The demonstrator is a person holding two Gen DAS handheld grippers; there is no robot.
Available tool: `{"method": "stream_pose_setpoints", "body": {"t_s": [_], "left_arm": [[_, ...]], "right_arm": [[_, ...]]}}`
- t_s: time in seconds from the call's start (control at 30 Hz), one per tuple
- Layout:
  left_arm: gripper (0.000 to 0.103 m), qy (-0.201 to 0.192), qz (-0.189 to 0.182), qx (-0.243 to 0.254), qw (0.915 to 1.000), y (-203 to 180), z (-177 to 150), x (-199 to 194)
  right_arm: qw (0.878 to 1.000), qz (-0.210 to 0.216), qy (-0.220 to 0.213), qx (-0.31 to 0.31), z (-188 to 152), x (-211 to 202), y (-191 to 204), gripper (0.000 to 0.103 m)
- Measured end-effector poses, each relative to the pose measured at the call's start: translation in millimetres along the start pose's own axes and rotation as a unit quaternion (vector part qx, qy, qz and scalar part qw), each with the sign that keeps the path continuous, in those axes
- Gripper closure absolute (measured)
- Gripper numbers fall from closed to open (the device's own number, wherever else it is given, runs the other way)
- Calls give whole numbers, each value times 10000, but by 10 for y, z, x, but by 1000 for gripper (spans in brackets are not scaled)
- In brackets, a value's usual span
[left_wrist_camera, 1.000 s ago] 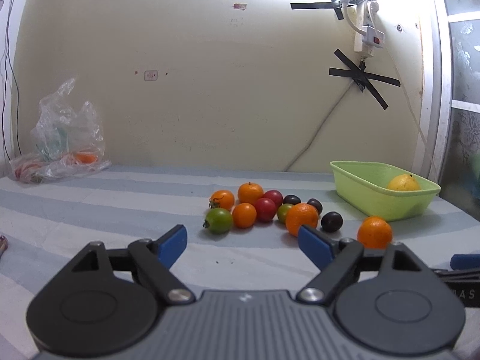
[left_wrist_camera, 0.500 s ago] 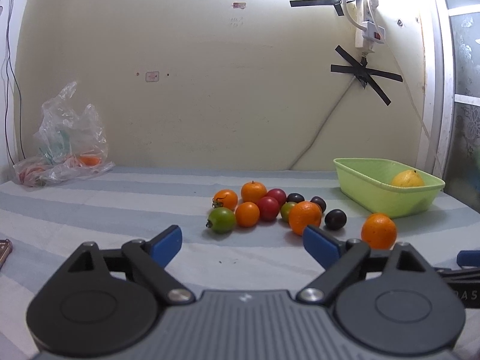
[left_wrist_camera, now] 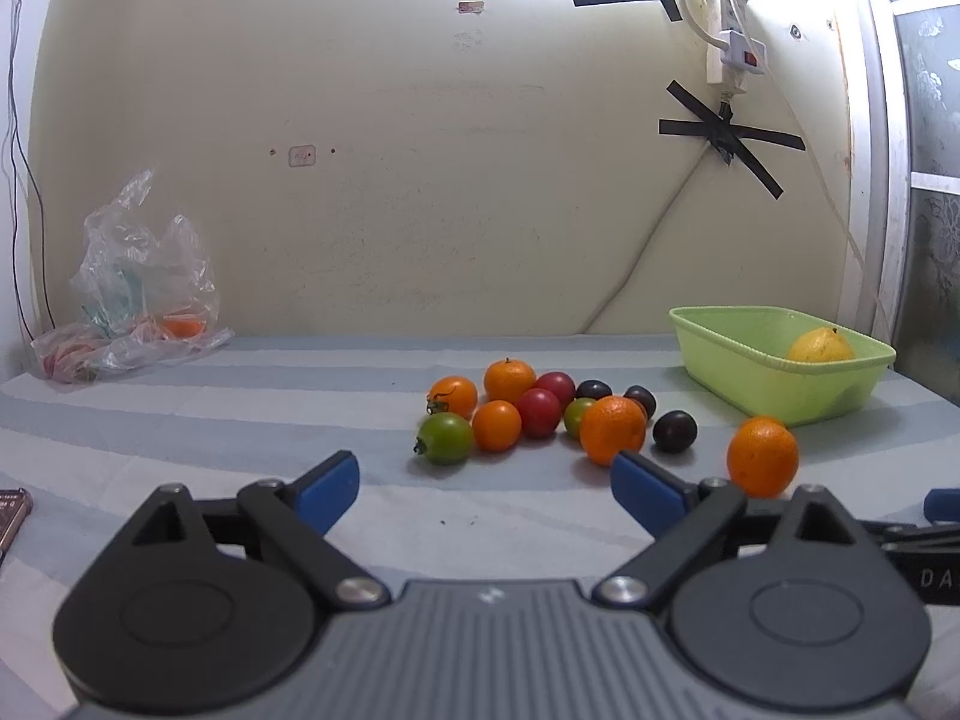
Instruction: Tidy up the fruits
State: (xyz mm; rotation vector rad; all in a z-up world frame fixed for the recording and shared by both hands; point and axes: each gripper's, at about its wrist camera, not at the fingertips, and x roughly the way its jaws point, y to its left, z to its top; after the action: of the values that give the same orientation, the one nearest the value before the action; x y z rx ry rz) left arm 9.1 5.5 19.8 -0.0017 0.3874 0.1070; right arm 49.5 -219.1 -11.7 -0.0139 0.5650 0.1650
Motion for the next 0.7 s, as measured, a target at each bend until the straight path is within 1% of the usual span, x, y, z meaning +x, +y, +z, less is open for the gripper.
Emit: {"method": "stream_pose_setpoints", "body": {"t_s": [0.53, 0.7], "left_arm": [[4, 15, -16, 104, 9999, -32, -3, 0], [0, -58, -37, 144, 9999, -42, -8, -20]], "right_arm": [[10000, -18, 9, -20, -1, 6, 1, 17], [10000, 27, -80, 39, -4, -13, -19, 17]]}}
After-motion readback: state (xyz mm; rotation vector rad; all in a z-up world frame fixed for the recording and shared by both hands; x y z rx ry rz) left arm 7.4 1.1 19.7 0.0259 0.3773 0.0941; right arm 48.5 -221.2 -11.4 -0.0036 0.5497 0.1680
